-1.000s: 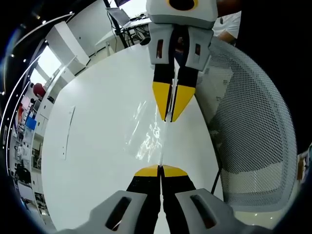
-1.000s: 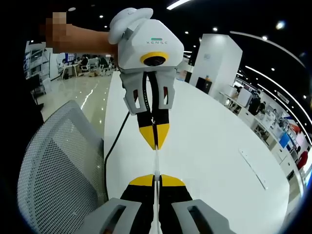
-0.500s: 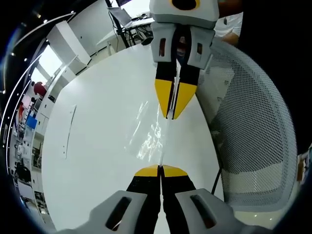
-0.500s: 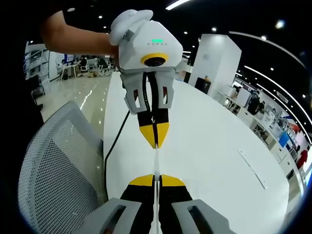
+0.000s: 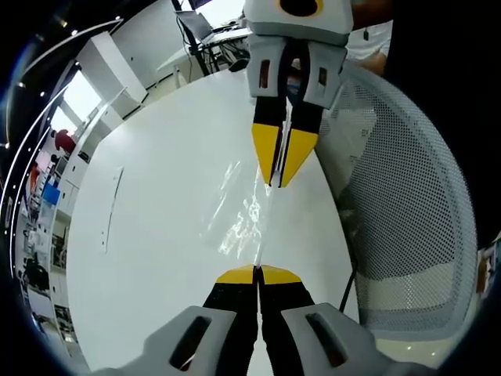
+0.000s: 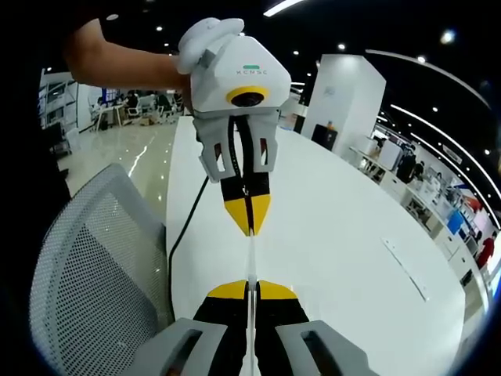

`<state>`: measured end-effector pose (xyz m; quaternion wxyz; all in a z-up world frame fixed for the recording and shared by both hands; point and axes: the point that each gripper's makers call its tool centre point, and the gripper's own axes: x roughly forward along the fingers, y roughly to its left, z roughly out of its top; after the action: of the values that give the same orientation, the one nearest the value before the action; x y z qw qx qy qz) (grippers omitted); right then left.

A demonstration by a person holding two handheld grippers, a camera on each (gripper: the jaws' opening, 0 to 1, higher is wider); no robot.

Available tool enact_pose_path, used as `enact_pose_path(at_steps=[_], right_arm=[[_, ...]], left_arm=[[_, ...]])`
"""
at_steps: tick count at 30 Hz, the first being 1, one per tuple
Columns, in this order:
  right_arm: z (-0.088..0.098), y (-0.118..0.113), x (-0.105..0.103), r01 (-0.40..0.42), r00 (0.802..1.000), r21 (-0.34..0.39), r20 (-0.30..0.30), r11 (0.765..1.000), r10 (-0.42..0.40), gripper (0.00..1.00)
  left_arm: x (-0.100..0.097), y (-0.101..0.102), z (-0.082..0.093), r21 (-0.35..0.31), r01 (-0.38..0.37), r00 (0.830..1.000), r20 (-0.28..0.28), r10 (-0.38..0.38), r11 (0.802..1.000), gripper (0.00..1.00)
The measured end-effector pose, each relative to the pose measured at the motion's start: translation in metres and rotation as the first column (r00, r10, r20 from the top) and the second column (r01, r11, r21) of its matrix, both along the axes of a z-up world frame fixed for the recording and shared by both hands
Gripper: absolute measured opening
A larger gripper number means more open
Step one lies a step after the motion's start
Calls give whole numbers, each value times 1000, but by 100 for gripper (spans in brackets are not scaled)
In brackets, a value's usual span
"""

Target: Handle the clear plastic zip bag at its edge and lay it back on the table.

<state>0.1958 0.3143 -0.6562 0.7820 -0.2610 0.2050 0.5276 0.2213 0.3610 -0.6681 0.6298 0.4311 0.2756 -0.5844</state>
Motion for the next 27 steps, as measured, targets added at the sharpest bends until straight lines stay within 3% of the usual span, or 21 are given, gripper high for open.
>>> enact_pose_path(at_steps=[27], right_arm=[[2, 0, -3, -6, 1000, -8, -2, 1000, 6, 0]], left_arm=[[0, 2, -1, -8, -4, 1000, -3, 4, 1000, 0]])
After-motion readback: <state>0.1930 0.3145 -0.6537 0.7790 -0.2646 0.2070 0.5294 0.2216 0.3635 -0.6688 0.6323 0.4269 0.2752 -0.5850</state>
